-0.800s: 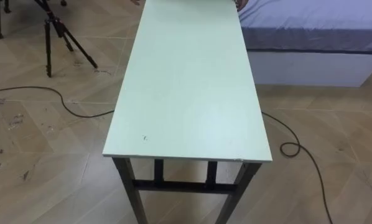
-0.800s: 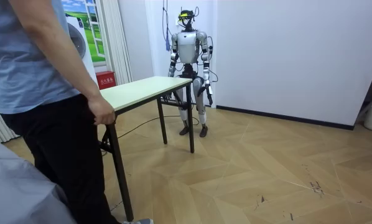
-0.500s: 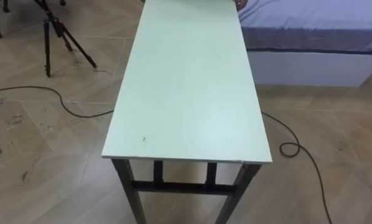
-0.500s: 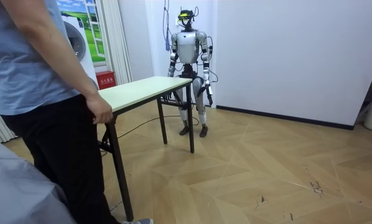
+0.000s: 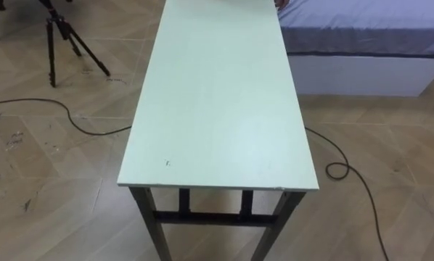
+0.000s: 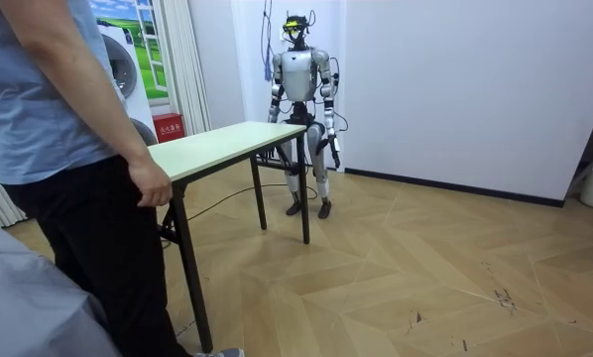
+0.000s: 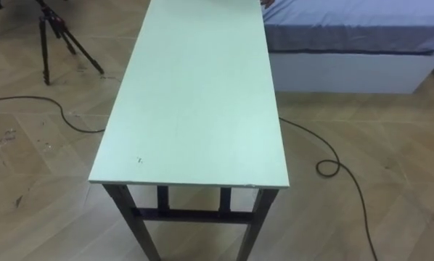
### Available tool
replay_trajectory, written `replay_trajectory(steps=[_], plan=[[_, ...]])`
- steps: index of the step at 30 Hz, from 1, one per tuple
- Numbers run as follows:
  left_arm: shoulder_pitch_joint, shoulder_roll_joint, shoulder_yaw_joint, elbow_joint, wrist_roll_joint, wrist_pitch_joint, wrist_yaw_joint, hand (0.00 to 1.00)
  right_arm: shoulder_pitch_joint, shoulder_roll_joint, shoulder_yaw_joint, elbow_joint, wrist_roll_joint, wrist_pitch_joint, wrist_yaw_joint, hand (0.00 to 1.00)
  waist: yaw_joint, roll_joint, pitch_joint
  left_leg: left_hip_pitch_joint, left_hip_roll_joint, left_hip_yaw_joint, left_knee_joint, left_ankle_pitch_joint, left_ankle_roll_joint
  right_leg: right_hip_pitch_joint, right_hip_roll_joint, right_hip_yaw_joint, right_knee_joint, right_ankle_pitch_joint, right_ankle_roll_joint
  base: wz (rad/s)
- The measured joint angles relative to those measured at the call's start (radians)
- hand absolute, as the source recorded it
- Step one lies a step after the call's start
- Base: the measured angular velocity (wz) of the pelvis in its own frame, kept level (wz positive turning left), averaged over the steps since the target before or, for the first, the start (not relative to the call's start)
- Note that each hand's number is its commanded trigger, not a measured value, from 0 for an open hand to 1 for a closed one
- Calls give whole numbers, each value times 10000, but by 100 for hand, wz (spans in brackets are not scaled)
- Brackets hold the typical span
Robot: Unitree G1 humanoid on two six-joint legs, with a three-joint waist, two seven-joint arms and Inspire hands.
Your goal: Move table with human
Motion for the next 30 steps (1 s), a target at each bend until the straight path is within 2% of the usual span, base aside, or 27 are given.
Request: replay_trajectory(steps=[3, 6, 10, 15, 20, 22, 28, 30], plan=[[-23, -8, -100, -6, 1, 0, -11, 0, -12, 1, 5, -11, 7, -5, 38, 0, 2, 59, -4, -1, -5, 18, 0, 0, 0, -8, 1, 8, -5, 0, 0, -4], [-87, -32, -97, -8, -1, 0, -38, 0, -3, 0, -5, -10, 15, -67, 53, 0, -3, 88, -14, 10, -6, 240, 1, 0, 0, -14, 14, 43, -4, 0, 1, -5], [-232, -58, -67, -1, -59, -7, -87, 0, -5, 0, -4, -10, 450, -113, 274, 0, 26, 81, -17, 47, -7, 242, 1, 0, 0, 0, 12, 84, 21, 1, 3, -3], [-356, -73, -31, -55, -1477, -4, -709, 0, 134, -27, -12, -484, 1262, -74, 615, 0, 56, 81, -18, 18, -13, 262, 8, -1, 2, -97, -3, 207, 35, 1, 4, -7], [-368, -71, -33, -64, -2451, 20, -1633, 0, 167, -38, -223, -1380, 1307, -75, 1320, 0, 45, 91, -16, -36, -13, 249, 13, -1, 2, -170, -3, 80, 30, 23, 6, 4], [-215, -79, -98, -433, -3170, 171, -2027, 0, 278, -35, -244, -2005, 1307, -62, 1568, 0, 44, 101, -10, -82, -13, 232, 14, -1, 2, -204, -15, 27, 8, 22, 7, 9], [225, -76, -378, -1481, -4255, 247, -2691, 0, 711, -22, -271, -3372, 1717, -64, 2039, 0, 31, 131, -20, -242, -3, 186, 24, -1, 2, -303, -12, -117, 75, 25, 4, 3], [900, 3, -867, -2995, -5520, 245, -2941, 0, 1330, -26, -208, -4559, 2507, -73, 2139, 0, 29, 143, -7, -250, 7, 192, 22, -1, 2, -311, -15, -194, 156, 24, 6, 8]])
